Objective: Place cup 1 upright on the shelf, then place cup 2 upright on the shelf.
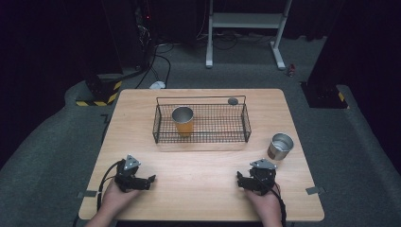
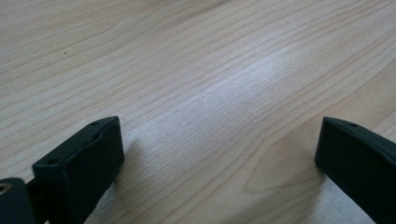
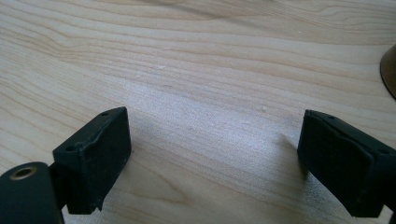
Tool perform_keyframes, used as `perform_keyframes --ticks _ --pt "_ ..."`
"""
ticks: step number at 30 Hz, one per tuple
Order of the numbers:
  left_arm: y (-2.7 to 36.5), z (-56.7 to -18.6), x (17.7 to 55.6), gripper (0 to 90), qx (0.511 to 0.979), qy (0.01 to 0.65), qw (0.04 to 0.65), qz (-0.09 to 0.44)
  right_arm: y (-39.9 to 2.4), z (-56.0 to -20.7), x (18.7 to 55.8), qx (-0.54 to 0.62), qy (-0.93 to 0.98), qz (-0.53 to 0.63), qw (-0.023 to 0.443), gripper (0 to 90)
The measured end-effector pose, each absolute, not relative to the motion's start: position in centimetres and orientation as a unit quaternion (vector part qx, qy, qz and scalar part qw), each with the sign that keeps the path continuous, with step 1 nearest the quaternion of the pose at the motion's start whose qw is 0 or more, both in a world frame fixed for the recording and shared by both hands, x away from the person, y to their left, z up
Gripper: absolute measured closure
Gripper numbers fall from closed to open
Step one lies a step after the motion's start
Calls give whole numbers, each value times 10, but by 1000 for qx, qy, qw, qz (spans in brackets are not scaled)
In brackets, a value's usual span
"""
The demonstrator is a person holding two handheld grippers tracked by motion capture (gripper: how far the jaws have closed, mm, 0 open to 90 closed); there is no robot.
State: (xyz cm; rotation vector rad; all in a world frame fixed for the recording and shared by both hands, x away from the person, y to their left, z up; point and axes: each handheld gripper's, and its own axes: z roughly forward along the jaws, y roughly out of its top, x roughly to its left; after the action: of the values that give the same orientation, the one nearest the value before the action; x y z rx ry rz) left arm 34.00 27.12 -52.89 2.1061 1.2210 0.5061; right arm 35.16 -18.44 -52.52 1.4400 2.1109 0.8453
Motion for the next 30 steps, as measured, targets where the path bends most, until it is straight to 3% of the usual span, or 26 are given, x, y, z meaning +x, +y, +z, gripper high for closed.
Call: perform_keyframes --ticks 30 --pt "272 -530 338 3 795 471 328 196 -208 -503 333 531 727 324 289 104"
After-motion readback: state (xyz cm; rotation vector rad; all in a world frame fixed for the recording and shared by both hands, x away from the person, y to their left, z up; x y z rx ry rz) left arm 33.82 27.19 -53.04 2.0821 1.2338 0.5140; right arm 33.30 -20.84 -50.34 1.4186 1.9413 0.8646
